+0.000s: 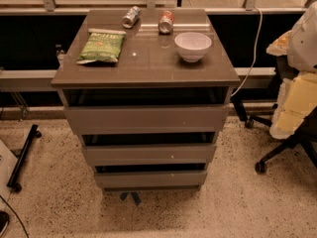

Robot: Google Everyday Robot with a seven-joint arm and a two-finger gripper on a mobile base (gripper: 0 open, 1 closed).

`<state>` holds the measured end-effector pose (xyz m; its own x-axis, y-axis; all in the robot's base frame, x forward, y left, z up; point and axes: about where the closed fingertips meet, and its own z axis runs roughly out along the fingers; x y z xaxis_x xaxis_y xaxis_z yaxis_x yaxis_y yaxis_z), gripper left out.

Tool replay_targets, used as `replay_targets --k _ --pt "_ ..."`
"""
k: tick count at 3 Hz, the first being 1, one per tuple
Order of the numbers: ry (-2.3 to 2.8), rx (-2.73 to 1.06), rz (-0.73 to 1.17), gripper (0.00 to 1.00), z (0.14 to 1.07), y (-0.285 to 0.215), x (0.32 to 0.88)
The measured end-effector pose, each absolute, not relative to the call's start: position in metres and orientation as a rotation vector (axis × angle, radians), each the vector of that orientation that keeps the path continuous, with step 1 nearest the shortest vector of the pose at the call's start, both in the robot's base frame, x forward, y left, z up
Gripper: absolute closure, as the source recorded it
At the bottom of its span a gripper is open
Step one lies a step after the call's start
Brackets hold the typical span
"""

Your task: Open middle drawer

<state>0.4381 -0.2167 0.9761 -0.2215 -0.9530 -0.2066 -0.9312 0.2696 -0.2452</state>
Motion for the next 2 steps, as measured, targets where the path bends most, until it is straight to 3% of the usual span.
replay_targets --k 2 --pt "2.217 -1.682 -0.066 0.0 0.9668 -0.2109 0.4361"
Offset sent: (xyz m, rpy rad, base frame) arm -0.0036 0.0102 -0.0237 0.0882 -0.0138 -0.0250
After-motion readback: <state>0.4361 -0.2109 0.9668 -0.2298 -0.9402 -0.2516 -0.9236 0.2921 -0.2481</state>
